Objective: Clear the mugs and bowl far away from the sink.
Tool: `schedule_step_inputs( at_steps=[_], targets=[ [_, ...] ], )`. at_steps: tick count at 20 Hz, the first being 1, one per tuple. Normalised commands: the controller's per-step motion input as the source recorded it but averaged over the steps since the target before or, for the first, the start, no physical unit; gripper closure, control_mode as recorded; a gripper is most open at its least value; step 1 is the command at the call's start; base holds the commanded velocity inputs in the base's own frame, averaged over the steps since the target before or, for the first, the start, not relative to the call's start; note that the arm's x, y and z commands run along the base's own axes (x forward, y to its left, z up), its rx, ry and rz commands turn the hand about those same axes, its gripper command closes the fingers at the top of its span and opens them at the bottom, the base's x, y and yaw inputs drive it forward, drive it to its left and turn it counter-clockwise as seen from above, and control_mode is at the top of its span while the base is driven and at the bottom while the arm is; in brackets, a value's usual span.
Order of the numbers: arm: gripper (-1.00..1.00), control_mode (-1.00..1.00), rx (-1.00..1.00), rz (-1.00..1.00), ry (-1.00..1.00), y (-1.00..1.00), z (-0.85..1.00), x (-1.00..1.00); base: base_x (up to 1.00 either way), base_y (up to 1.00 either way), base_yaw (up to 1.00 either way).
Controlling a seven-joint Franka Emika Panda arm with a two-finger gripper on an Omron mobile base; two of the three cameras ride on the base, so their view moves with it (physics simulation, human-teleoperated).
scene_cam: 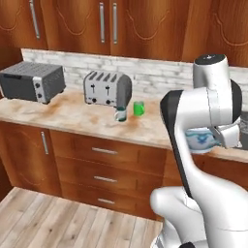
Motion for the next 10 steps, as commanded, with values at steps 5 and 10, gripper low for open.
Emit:
schedule_step_inputs(
  at_steps=[5,10],
  targets=[
    [1.0,1.0,0.0,0.0,0.0,0.0,0.0,0.0,1.0,0.01,-0.11],
    [1.0,1.0,0.0,0.0,0.0,0.0,0.0,0.0,1.0,0.0,-0.37]
  ],
)
